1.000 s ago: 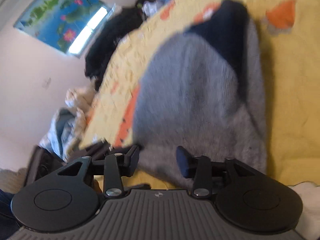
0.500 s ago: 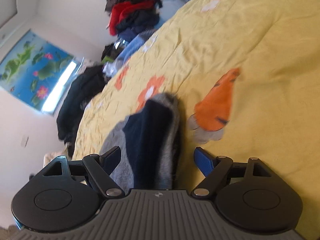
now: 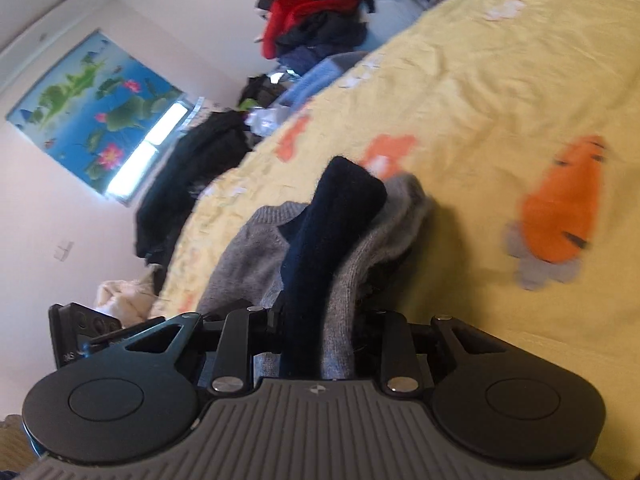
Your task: Fold small clothes
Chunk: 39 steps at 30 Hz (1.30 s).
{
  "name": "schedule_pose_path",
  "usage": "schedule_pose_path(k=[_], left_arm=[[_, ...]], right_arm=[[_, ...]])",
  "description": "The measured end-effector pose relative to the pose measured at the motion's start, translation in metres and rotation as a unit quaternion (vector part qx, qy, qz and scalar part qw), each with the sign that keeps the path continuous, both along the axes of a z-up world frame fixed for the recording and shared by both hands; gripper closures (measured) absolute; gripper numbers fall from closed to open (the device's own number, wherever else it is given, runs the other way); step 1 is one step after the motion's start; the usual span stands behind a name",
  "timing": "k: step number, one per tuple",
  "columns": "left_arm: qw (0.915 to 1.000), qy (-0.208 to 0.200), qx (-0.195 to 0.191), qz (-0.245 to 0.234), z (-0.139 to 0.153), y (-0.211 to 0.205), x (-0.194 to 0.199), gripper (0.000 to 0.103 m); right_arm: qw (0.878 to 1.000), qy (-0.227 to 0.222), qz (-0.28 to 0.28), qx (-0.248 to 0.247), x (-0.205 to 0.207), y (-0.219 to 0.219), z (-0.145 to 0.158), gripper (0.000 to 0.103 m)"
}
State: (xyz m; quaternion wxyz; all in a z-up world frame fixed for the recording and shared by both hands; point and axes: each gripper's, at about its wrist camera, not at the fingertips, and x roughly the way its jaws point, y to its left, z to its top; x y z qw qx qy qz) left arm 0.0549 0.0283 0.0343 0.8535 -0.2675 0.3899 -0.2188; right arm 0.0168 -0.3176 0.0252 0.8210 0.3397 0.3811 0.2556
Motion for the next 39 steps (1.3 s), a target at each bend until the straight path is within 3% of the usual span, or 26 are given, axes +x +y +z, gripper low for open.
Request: schedule_pose_path(k=[5,8,11,14,16,21,23,24,25,26,30,33,36,37,38,39], left_arm=[[0.9981,-0.013,0.050,0.035,0.015,0.055,0.022,0.070],[0.9940,0.023,0.079,0.072,0.001,0.080,0.030,0.067],[0.9956,0.012,0.034,0.086,-0.003,0.103,-0.002,0.067],[0.9981,0.009,-0.001,0.061,-0.007,0.111,-0.034,0.062],[0.9985,0.022,-0.030,0.041,-0.015,0.109,-0.050,0.048],[0.9977,0.037,-0.056,0.013,-0.031,0.098,-0.070,0.049],[0.9968,0.048,-0.061,0.018,-0.034,0.098,-0.069,0.063],[0.9965,0.055,-0.061,0.016,-0.034,0.100,-0.068,0.086],[0.9961,0.061,-0.063,0.014,-0.034,0.103,-0.069,0.088],[0.9962,0.060,-0.062,0.014,-0.030,0.106,-0.073,0.090],[0.9989,0.046,-0.003,0.001,-0.019,0.107,-0.090,0.092],[0.9985,0.033,0.042,0.009,-0.019,0.105,-0.100,0.091],[0.9928,-0.016,0.113,0.035,0.008,0.095,-0.111,0.087],[0.9885,-0.043,0.138,0.044,0.020,0.091,-0.116,0.082],[0.9835,-0.070,0.159,0.050,0.032,0.087,-0.118,0.075],[0.9780,-0.095,0.177,0.057,0.041,0.081,-0.119,0.054]], right_arm=[[0.999,-0.007,0.037,0.034,0.047,0.051,0.007,0.070],[0.999,0.004,0.045,0.007,0.077,0.080,-0.011,0.064],[0.998,0.054,0.011,0.013,0.079,0.078,-0.031,0.051],[0.999,0.034,0.027,0.031,0.046,0.063,-0.027,0.036],[0.998,0.030,0.046,0.026,0.021,0.054,-0.020,0.035],[0.995,0.052,0.083,0.037,-0.018,0.056,-0.019,0.035],[0.993,0.059,0.097,0.012,-0.023,0.069,-0.024,0.040],[0.993,0.063,0.102,0.002,-0.025,0.075,-0.027,0.055],[0.992,0.066,0.108,-0.010,-0.026,0.080,-0.029,0.075],[0.991,0.070,0.114,-0.019,-0.027,0.085,-0.030,0.077],[0.988,0.046,0.142,-0.027,-0.046,0.088,-0.017,0.077],[0.989,0.055,0.131,-0.051,-0.050,0.085,-0.021,0.076],[0.994,0.059,0.089,-0.017,-0.045,0.064,-0.017,0.056],[0.997,0.040,0.067,-0.014,-0.043,0.057,-0.009,0.047],[0.999,0.016,0.046,-0.009,-0.038,0.049,0.000,0.045],[1.000,0.001,0.030,-0.007,-0.033,0.043,0.008,0.045]])
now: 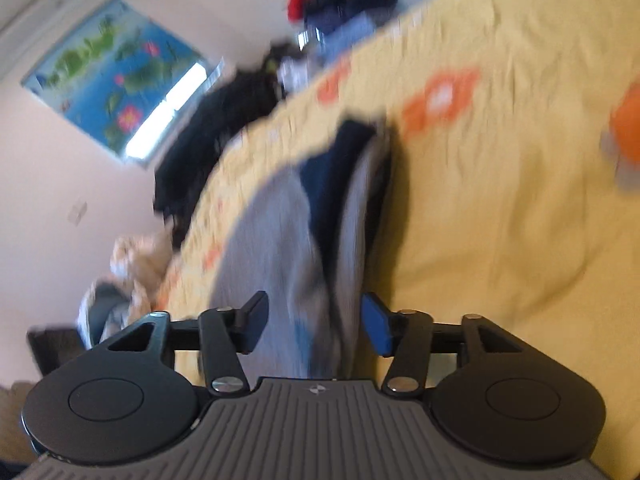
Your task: Fold small clothes
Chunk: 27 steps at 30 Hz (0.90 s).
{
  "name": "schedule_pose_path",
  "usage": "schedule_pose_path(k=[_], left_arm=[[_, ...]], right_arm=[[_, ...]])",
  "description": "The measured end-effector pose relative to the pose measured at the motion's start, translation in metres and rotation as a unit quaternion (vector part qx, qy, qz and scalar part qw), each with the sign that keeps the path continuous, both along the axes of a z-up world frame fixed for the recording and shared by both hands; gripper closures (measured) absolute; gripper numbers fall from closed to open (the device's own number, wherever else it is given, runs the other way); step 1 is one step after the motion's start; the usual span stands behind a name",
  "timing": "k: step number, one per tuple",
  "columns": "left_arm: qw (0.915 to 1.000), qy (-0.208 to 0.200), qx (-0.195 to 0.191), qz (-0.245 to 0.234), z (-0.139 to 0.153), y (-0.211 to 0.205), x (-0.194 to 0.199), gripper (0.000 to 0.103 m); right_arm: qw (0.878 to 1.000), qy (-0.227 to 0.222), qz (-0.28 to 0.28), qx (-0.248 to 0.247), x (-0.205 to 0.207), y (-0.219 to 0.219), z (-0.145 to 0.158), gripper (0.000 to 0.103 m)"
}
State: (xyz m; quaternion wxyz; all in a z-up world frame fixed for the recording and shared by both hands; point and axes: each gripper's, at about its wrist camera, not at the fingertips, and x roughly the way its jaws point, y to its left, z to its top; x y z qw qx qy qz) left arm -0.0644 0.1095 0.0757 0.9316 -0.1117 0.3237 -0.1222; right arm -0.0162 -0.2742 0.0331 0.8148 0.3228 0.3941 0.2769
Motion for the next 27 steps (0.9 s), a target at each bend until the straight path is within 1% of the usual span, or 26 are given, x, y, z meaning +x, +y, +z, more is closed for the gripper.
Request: schedule_pose_path(k=[1,2,3,4,5,7,9,11,12,13,14,15,16,18,20,22,24,26,27], left_arm=[[0.9995,-0.026,0.018,0.003,0.007,-0.007,0.000,0.029],[0.9983,-0.047,0.035,0.001,0.011,-0.016,0.002,0.023],[0.9965,-0.062,0.055,-0.005,0.012,-0.028,0.008,0.023],[0.9950,-0.066,0.074,-0.012,0.010,-0.040,0.015,0.023],[0.9941,-0.066,0.084,-0.021,0.006,-0.051,0.021,0.023],[0.9937,-0.056,0.089,-0.039,-0.010,-0.072,0.038,0.023],[0.9928,-0.042,0.098,-0.055,-0.029,-0.088,0.050,0.023],[0.9914,-0.033,0.115,-0.055,-0.046,-0.098,0.056,0.023],[0.9909,-0.032,0.119,-0.053,-0.052,-0.100,0.056,0.023],[0.9901,-0.038,0.123,-0.055,-0.054,-0.101,0.055,0.023],[0.9896,-0.039,0.126,-0.057,-0.055,-0.103,0.055,0.022],[0.9895,-0.038,0.126,-0.059,-0.055,-0.103,0.055,0.022],[0.9896,-0.036,0.125,-0.061,-0.055,-0.104,0.055,0.022],[0.9897,-0.035,0.123,-0.064,-0.055,-0.104,0.055,0.022],[0.9898,-0.034,0.122,-0.065,-0.055,-0.105,0.056,0.022],[0.9899,-0.034,0.122,-0.065,-0.056,-0.106,0.055,0.022],[0.9901,-0.033,0.120,-0.064,-0.056,-0.107,0.055,0.022],[0.9904,-0.033,0.118,-0.064,-0.056,-0.107,0.054,0.022],[0.9905,-0.032,0.117,-0.065,-0.056,-0.106,0.054,0.022]], right_arm=[[1.000,-0.008,-0.022,-0.005,0.013,-0.004,0.006,0.045],[0.999,-0.014,-0.037,-0.010,0.024,-0.006,0.012,0.045],[0.999,-0.019,-0.041,-0.011,0.037,-0.005,0.015,0.045],[0.999,-0.022,-0.044,-0.012,0.050,-0.002,0.016,0.045],[0.999,-0.021,-0.046,-0.013,0.065,0.004,0.017,0.045],[0.999,-0.016,-0.038,-0.022,0.091,0.017,0.014,0.045],[0.998,-0.004,-0.039,-0.052,0.115,0.035,0.007,0.046],[0.997,0.005,-0.021,-0.073,0.129,0.050,-0.002,0.048],[0.996,0.012,-0.013,-0.086,0.134,0.057,-0.007,0.051],[0.995,0.020,-0.008,-0.099,0.138,0.062,-0.012,0.062],[0.994,0.022,-0.004,-0.109,0.140,0.066,-0.015,0.070],[0.994,0.024,0.002,-0.108,0.145,0.066,-0.016,0.080],[0.994,0.024,0.005,-0.108,0.147,0.067,-0.014,0.083],[0.992,0.002,0.005,-0.126,0.152,0.070,-0.001,0.084],[0.990,-0.010,0.002,-0.139,0.159,0.073,0.008,0.085],[0.987,-0.003,0.006,-0.160,0.169,0.077,0.002,0.085],[0.981,0.014,0.015,-0.193,0.174,0.084,-0.016,0.086],[0.983,0.006,0.007,-0.184,0.169,0.083,-0.023,0.086],[0.985,0.010,-0.001,-0.175,0.167,0.079,-0.022,0.083]])
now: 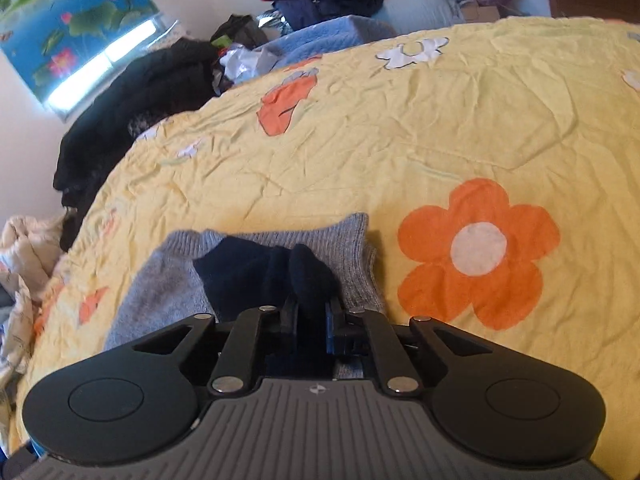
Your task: Fold small clothes
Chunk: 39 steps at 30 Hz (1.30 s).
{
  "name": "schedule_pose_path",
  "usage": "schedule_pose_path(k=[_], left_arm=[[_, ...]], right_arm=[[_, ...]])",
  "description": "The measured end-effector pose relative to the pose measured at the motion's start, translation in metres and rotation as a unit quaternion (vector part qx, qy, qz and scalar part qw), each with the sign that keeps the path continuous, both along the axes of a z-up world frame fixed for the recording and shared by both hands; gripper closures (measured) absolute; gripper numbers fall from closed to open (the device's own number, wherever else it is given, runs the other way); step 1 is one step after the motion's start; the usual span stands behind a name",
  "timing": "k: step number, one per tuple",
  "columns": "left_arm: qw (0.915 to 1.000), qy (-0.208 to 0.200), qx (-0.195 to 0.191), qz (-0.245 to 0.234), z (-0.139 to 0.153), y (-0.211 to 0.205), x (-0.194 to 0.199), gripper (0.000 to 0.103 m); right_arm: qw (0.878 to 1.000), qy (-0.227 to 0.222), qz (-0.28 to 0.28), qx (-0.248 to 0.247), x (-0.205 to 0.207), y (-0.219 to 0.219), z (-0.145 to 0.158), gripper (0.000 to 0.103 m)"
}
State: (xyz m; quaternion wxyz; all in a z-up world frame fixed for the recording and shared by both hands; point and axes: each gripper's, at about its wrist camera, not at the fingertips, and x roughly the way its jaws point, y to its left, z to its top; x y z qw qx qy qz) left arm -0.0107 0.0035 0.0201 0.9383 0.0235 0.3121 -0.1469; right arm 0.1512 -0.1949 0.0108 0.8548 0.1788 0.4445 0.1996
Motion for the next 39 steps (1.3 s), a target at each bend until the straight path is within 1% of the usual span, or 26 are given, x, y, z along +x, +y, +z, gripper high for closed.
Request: schedule_pose_path(k=[2,3,4,6,7,9,10,12,14,15,16,17,18,19,22,24,26,27,28,29,30,31,32,34,36,39], left_arm=[[1.0000,0.000,0.001,-0.003,0.000,0.001,0.000,0.022],[1.0000,0.000,0.001,-0.003,-0.001,0.002,0.002,0.022],[1.0000,0.000,0.001,-0.004,-0.001,0.002,0.001,0.022],[1.0000,-0.001,0.001,-0.003,-0.001,0.002,0.001,0.022],[1.0000,-0.001,0.001,-0.003,-0.001,0.001,0.000,0.022],[1.0000,-0.002,0.002,-0.003,-0.001,0.000,-0.001,0.022],[1.0000,-0.002,0.004,-0.003,-0.001,0.000,-0.001,0.022],[1.0000,-0.002,0.004,-0.004,-0.001,0.000,-0.001,0.022],[1.0000,-0.003,0.003,-0.005,-0.001,0.001,-0.002,0.022],[1.0000,-0.003,-0.001,-0.006,-0.001,0.003,-0.002,0.022],[0.9999,-0.005,-0.008,-0.004,0.000,0.005,-0.004,0.022],[0.9998,-0.010,-0.016,0.001,0.001,0.008,-0.006,0.022],[0.9995,-0.015,-0.025,0.009,0.004,0.013,-0.010,0.022],[0.9991,-0.020,-0.035,0.016,0.007,0.017,-0.016,0.023],[0.9980,-0.046,-0.041,0.009,0.017,0.025,-0.040,0.023],[0.9973,-0.059,-0.040,-0.017,0.019,0.028,-0.054,0.023],[0.9973,-0.043,-0.038,-0.046,0.013,0.027,-0.057,0.023],[0.9979,-0.025,-0.029,-0.052,0.007,0.026,-0.053,0.022],[0.9985,0.004,-0.017,-0.052,-0.003,0.024,-0.046,0.023],[0.9986,0.014,-0.014,-0.050,-0.009,0.026,-0.042,0.023],[0.9982,0.010,-0.029,-0.051,-0.005,0.029,-0.041,0.023],[0.9982,0.017,-0.034,-0.046,-0.001,0.031,-0.038,0.023],[0.9985,0.020,-0.031,-0.041,0.001,0.032,-0.037,0.023],[0.9993,0.013,-0.017,-0.030,0.008,0.032,-0.043,0.023],[0.9991,0.009,-0.021,-0.036,0.011,0.031,-0.051,0.023],[0.9991,0.030,-0.011,-0.027,-0.003,0.026,-0.046,0.022]], right_arm=[[1.000,0.001,-0.017,0.011,-0.005,-0.006,0.006,0.073],[0.999,-0.013,-0.034,0.003,-0.011,-0.008,0.012,0.066],[0.998,-0.041,-0.054,-0.012,-0.019,-0.008,0.022,0.062],[0.992,-0.102,-0.070,-0.037,-0.036,-0.004,0.041,0.061],[0.989,-0.126,-0.065,-0.032,-0.043,-0.001,0.050,0.059],[0.989,-0.143,-0.035,-0.020,-0.054,0.012,0.058,0.052],[0.989,-0.143,-0.012,-0.021,-0.057,0.021,0.059,0.046],[0.990,-0.129,0.034,-0.035,-0.058,0.038,0.049,0.041],[0.992,-0.090,0.049,-0.071,-0.050,0.049,0.026,0.042],[0.991,-0.089,0.052,-0.080,-0.047,0.047,0.015,0.047],[0.990,-0.111,0.052,-0.074,-0.048,0.043,0.010,0.052],[0.991,-0.107,0.042,-0.062,-0.048,0.037,0.009,0.055],[0.993,-0.096,0.030,-0.056,-0.047,0.032,0.012,0.065],[0.994,-0.090,0.019,-0.056,-0.051,0.029,0.017,0.069],[0.994,-0.109,0.010,-0.027,-0.083,0.017,0.037,0.064],[0.993,-0.109,0.023,0.023,-0.114,0.006,0.043,0.062],[0.994,-0.079,0.043,0.059,-0.138,0.003,0.035,0.059],[0.995,-0.064,0.052,0.057,-0.146,0.003,0.027,0.060],[0.996,-0.046,0.057,0.045,-0.151,0.005,0.015,0.065],[0.996,-0.043,0.059,0.042,-0.156,0.004,0.003,0.073],[0.996,-0.047,0.046,0.052,-0.159,-0.002,-0.002,0.085],[0.997,-0.030,0.027,0.067,-0.160,-0.008,-0.003,0.089],[0.997,-0.017,0.012,0.081,-0.160,-0.014,0.001,0.089],[0.996,-0.031,-0.003,0.086,-0.171,-0.019,0.015,0.071],[0.995,-0.055,0.010,0.077,-0.184,-0.016,0.028,0.065],[0.995,-0.050,0.041,0.077,-0.191,-0.004,0.026,0.054]])
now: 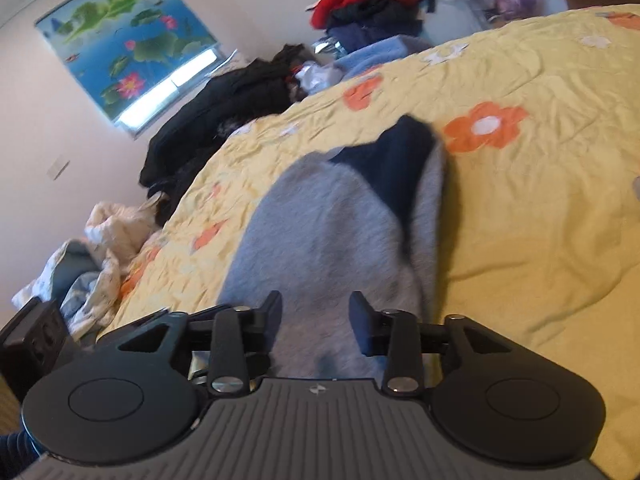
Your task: Fold small clothes
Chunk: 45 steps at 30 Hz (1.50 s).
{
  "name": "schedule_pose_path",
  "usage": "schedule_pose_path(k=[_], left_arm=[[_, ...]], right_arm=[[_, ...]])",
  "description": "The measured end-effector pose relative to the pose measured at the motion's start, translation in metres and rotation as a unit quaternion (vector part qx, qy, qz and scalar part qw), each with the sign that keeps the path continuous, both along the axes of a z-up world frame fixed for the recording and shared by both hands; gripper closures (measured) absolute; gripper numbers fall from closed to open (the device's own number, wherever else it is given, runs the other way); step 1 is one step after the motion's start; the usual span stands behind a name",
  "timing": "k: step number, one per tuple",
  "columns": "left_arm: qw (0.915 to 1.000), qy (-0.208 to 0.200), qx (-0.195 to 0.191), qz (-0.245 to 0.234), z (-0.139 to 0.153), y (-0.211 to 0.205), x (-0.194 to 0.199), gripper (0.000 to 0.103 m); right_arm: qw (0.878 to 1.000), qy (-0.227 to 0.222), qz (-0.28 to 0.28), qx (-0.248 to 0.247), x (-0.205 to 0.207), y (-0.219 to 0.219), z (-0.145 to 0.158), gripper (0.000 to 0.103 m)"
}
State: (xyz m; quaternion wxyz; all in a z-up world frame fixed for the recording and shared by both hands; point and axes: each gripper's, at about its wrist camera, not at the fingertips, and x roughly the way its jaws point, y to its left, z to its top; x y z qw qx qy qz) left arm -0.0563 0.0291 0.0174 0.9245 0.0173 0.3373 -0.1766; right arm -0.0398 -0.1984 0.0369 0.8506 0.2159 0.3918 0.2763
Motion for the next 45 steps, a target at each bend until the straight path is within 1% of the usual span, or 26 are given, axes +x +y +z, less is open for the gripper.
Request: schedule_pose_path(k=[1,2,3,5,7,8,10,12,14,15,16,17,18,19,22,23,24,25,27,28,30,33,36,38,42,45], left_arm=[[0.9999,-0.012,0.010,0.004,-0.004,-0.003,-0.002,0.022],[0.9996,-0.014,0.022,0.006,-0.004,-0.008,-0.002,0.022],[0.9994,-0.012,0.030,0.010,-0.001,-0.010,-0.004,0.022],[0.9994,-0.012,0.025,0.018,0.006,-0.009,-0.010,0.022],[0.9990,-0.020,0.023,0.033,0.011,-0.004,-0.020,0.022],[0.9988,-0.020,0.021,0.039,0.012,-0.002,-0.024,0.022],[0.9984,-0.022,0.016,0.049,0.012,0.001,-0.030,0.022],[0.9979,-0.024,0.016,0.057,0.012,-0.002,-0.030,0.022],[0.9980,-0.029,0.008,0.055,0.014,-0.005,-0.030,0.022],[0.9985,-0.034,-0.009,0.042,0.015,-0.005,-0.031,0.022],[0.9988,-0.029,-0.030,0.027,0.014,-0.004,-0.031,0.022],[0.9989,-0.008,-0.043,0.019,0.009,-0.002,-0.026,0.022],[0.9988,0.018,-0.038,0.024,0.002,-0.001,-0.020,0.022],[0.9992,0.010,-0.028,0.025,-0.001,0.000,-0.020,0.022],[0.9993,0.001,-0.025,0.027,0.006,0.005,-0.030,0.022],[0.9993,-0.004,-0.024,0.028,0.009,0.006,-0.035,0.022],[0.9993,-0.011,-0.019,0.032,0.011,0.006,-0.040,0.022],[0.9991,-0.017,-0.013,0.036,0.011,0.006,-0.044,0.022],[0.9986,-0.022,-0.003,0.048,0.007,0.003,-0.049,0.022],[0.9982,-0.020,-0.003,0.057,0.005,0.003,-0.048,0.022],[0.9969,-0.024,-0.010,0.075,0.004,0.003,-0.050,0.022],[0.9936,-0.034,-0.027,0.104,0.003,0.005,-0.054,0.022],[0.9912,-0.039,-0.009,0.126,0.001,0.003,-0.058,0.022],[0.9885,-0.038,-0.005,0.146,0.001,0.005,-0.060,0.020],[0.9861,-0.033,-0.026,0.161,0.002,0.017,-0.067,0.020],[0.9851,-0.022,-0.010,0.170,0.000,0.018,-0.068,0.020]], right_arm=[[1.000,0.014,0.005,-0.011,0.002,0.005,-0.008,0.052],[0.999,0.033,0.005,-0.029,0.005,0.009,-0.020,0.058],[0.999,0.021,-0.001,-0.032,0.002,0.010,-0.021,0.064],[0.998,0.024,-0.001,-0.052,-0.004,0.010,-0.013,0.063],[0.997,0.013,-0.006,-0.080,-0.015,0.008,-0.001,0.061],[0.995,0.003,-0.010,-0.097,-0.023,0.007,0.005,0.059],[0.991,-0.024,-0.019,-0.130,-0.035,0.008,0.014,0.051],[0.987,-0.048,-0.032,-0.149,-0.039,0.010,0.019,0.050],[0.987,-0.053,-0.041,-0.149,-0.033,0.014,0.020,0.050],[0.987,-0.052,-0.040,-0.145,-0.031,0.018,0.018,0.050],[0.988,-0.051,-0.034,-0.140,-0.029,0.022,0.015,0.049],[0.990,-0.039,-0.025,-0.133,-0.027,0.024,0.009,0.049],[0.992,-0.010,-0.016,-0.123,-0.022,0.028,0.001,0.048],[0.994,0.014,-0.011,-0.107,-0.020,0.027,-0.007,0.048],[0.997,0.026,-0.027,-0.069,-0.029,0.013,0.000,0.049],[0.997,0.020,-0.031,-0.064,-0.036,0.008,0.006,0.048],[0.997,0.011,-0.035,-0.070,-0.042,0.005,0.011,0.045],[0.995,-0.001,-0.040,-0.089,-0.050,0.004,0.015,0.037],[0.989,-0.024,-0.046,-0.137,-0.063,0.006,0.020,0.026],[0.985,-0.034,-0.048,-0.160,-0.069,0.006,0.019,0.024],[0.982,-0.037,-0.049,-0.176,-0.075,0.005,0.017,0.024],[0.982,-0.032,-0.069,-0.175,-0.078,0.001,0.012,0.021],[0.971,-0.051,-0.117,-0.203,-0.081,-0.001,0.007,0.016],[0.968,-0.051,-0.139,-0.203,-0.082,-0.003,0.005,0.015],[0.965,-0.058,-0.151,-0.207,-0.093,-0.005,0.006,0.011],[0.961,-0.073,-0.145,-0.222,-0.105,-0.003,0.009,0.004]])
